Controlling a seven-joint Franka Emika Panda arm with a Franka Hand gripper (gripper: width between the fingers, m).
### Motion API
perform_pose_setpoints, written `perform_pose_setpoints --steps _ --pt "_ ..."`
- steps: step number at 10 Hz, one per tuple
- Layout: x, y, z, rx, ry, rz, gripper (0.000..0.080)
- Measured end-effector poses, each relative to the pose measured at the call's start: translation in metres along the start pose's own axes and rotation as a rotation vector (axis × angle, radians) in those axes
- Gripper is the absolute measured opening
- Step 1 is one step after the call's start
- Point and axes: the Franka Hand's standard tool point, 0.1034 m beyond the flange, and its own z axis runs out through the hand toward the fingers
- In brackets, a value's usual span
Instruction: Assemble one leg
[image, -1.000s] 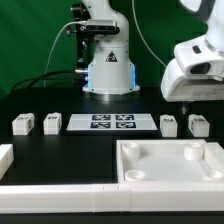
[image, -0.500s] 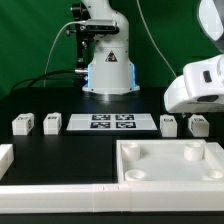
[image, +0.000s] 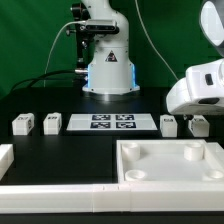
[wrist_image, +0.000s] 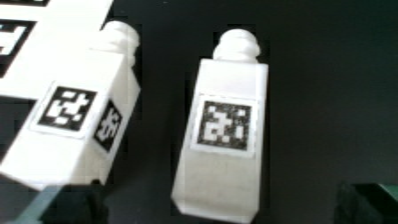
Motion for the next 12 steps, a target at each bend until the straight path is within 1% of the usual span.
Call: perform_pose_setpoints --steps 2,4,5,6,7,10,12 --pt "0.0 0.0 0.002 -0.001 -0.007 -0.002 0.0649" --pt "-0.005 0.002 0.006 -0.01 -0.064 -0.002 0.0649" --pt "-0.01 0.005 0.01 -0.023 -0.158 -0.004 0.0649" --pt "-0.002 0.003 0.014 -0.022 -0.191 -0.006 0.0649" --pt "0.0 0.002 0.015 -0.02 -0.18 -0.007 0.0649" --pt "-0.001 0.001 0.02 -0.023 -0.188 -0.008 0.0649" --pt "0.003 0.0 0.024 -0.019 -0.178 -0.008 0.0649"
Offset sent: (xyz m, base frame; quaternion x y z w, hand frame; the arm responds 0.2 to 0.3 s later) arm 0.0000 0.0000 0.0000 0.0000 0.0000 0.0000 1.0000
